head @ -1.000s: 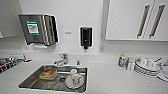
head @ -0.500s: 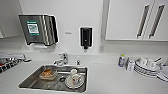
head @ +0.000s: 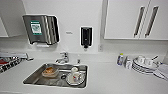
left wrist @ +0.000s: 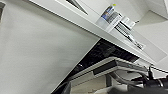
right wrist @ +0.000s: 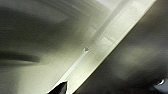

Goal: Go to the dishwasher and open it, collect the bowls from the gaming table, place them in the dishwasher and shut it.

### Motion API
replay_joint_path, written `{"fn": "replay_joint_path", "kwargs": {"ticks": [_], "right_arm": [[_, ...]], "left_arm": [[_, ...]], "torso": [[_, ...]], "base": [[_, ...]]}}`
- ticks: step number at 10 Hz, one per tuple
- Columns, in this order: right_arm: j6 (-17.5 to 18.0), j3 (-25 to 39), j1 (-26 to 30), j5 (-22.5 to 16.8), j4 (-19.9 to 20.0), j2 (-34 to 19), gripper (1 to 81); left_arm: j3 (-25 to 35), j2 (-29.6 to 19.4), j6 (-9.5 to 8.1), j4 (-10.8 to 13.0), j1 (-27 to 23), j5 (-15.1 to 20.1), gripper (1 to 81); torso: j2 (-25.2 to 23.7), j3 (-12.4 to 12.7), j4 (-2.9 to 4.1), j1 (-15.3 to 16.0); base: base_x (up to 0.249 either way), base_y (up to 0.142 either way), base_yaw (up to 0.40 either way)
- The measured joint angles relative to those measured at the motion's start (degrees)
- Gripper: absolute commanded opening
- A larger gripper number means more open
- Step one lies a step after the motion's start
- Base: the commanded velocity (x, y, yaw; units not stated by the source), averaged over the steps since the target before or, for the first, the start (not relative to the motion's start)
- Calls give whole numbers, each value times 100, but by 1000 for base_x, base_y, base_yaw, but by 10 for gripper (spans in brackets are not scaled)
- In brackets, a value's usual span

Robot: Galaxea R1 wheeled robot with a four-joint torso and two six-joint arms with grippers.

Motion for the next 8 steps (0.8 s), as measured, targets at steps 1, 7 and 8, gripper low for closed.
{"fn": "replay_joint_path", "kwargs": {"ticks": [1, 7, 8], "right_arm": [[-123, -140, -166, -82, -44, 110, 811], [-210, -540, -218, 254, 30, 618, 811], [-217, -611, -218, 321, 22, 750, 811]], "left_arm": [[0, 0, 0, 2, 52, 11, 811], [-2, 44, 0, 6, 0, 50, 811], [-4, 50, 0, 6, 46, 89, 811]], "torso": [[-2, 0, 2, -4], [0, -11, 0, 5], [-2, -11, 0, 2]], "base": [[-79, 0, 0], [-79, 0, 0], [-79, 0, 0]]}}
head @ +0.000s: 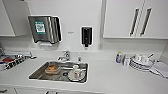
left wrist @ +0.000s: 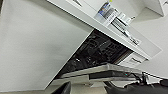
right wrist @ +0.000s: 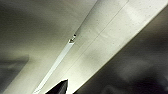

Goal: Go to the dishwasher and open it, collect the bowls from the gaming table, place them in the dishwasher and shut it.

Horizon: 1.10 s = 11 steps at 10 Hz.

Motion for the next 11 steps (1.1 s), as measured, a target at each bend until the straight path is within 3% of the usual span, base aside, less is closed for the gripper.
{"fn": "replay_joint_path", "kwargs": {"ticks": [7, 8, 11], "right_arm": [[101, -574, -48, 278, -11, 522, 811], [-69, -607, -74, 258, -140, 557, 811], [-44, -795, -105, 483, -173, 764, 811]], "left_arm": [[-104, 190, -2, 0, -13, 157, 811], [-112, 207, 0, 0, -28, 143, 811], [-197, 251, 0, 2, -28, 243, 811]], "torso": [[2, -2, 0, 7], [2, -2, 0, 9], [2, -5, 0, 9]], "base": [[-80, 0, 0], [-84, 0, 0], [-84, 0, 0]]}}
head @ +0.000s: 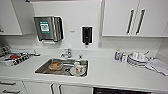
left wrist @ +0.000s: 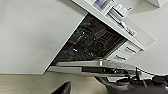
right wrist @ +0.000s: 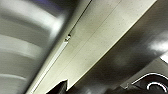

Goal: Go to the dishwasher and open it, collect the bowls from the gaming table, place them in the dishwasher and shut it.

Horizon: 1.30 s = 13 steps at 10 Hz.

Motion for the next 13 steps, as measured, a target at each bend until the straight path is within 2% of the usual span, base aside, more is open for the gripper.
{"fn": "replay_joint_path", "kwargs": {"ticks": [1, 2, 3, 5, 7, 10, 11, 13], "right_arm": [[0, -49, 2, 38, -26, 66, 811], [-52, -66, 0, -87, -135, 145, 811], [-195, -85, -105, -612, -289, 308, 811], [-204, -391, -656, -1053, -372, 708, 811], [-217, -907, -529, -907, -411, 785, 811], [-221, -923, -640, -979, -617, 984, 811], [-221, -936, -638, -970, -758, 964, 811], [-221, -992, -653, -983, -1252, 1013, 811]], "left_arm": [[0, 0, 0, 0, 1, 2, 811], [0, 0, 0, 2, 9, 2, 811], [-4, 16, -2, 5, 15, 11, 811], [-102, 132, 0, 13, 22, 44, 811], [-425, 363, 0, 11, 50, 157, 811], [-933, 700, -2, 9, 149, 236, 811], [-1130, 802, -2, 2, 179, 269, 811], [-1569, 1128, -2, -102, 293, 612, 811]], "torso": [[0, 0, 0, 0], [0, 0, 0, 0], [0, 0, 2, 0], [0, 0, 2, -2], [-2, 0, 2, -5], [-2, 0, 2, -5], [-2, 0, 2, -5], [-2, 0, 2, -5]], "base": [[-84, 0, 0], [-84, 0, 0], [-84, 0, 0], [-84, 0, 0], [-36, 0, 0], [0, 0, 0], [0, 0, 0], [0, 0, 0]]}}
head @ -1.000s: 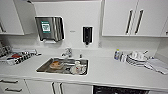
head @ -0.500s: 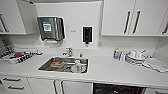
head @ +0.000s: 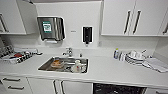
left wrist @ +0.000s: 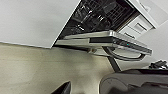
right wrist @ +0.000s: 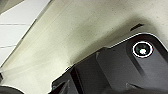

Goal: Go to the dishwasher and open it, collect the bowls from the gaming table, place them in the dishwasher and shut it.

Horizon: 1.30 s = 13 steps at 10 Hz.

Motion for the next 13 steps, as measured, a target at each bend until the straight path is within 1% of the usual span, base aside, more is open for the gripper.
{"fn": "replay_joint_path", "kwargs": {"ticks": [2, 3, 6, 7, 10, 11, 13], "right_arm": [[0, -240, -52, 0, -396, 137, 811], [1, -463, -88, -10, -584, 249, 811], [0, -1237, -129, -10, -1176, 806, 811], [0, -1598, -168, -7, -1399, 1046, 811], [0, -2728, -223, -5, -1974, 1613, 811], [1, -3010, -226, 4, -2208, 1844, 811], [0, -3280, -341, 199, -2695, 2220, 811]], "left_arm": [[-545, 319, 2, -206, 28, 250, 811], [-879, 507, 0, -293, 83, 377, 811], [-2031, 1192, 0, -546, 171, 691, 811], [-2434, 1452, -2, -621, 188, 809, 811], [-3532, 2163, 0, -777, 334, 1100, 811], [-3873, 2376, 0, -807, 367, 1154, 811], [-4567, 2833, 0, -840, 446, 1220, 811]], "torso": [[0, 0, 0, 0], [0, 0, 0, 0], [0, 0, 0, 0], [0, 0, 0, 0], [0, 0, 0, 0], [0, 0, 0, 0], [0, 0, 0, 0]], "base": [[0, 0, 0], [0, 0, 0], [0, 0, 0], [0, 0, 0], [0, 0, 0], [0, 0, 0], [0, 0, 0]]}}
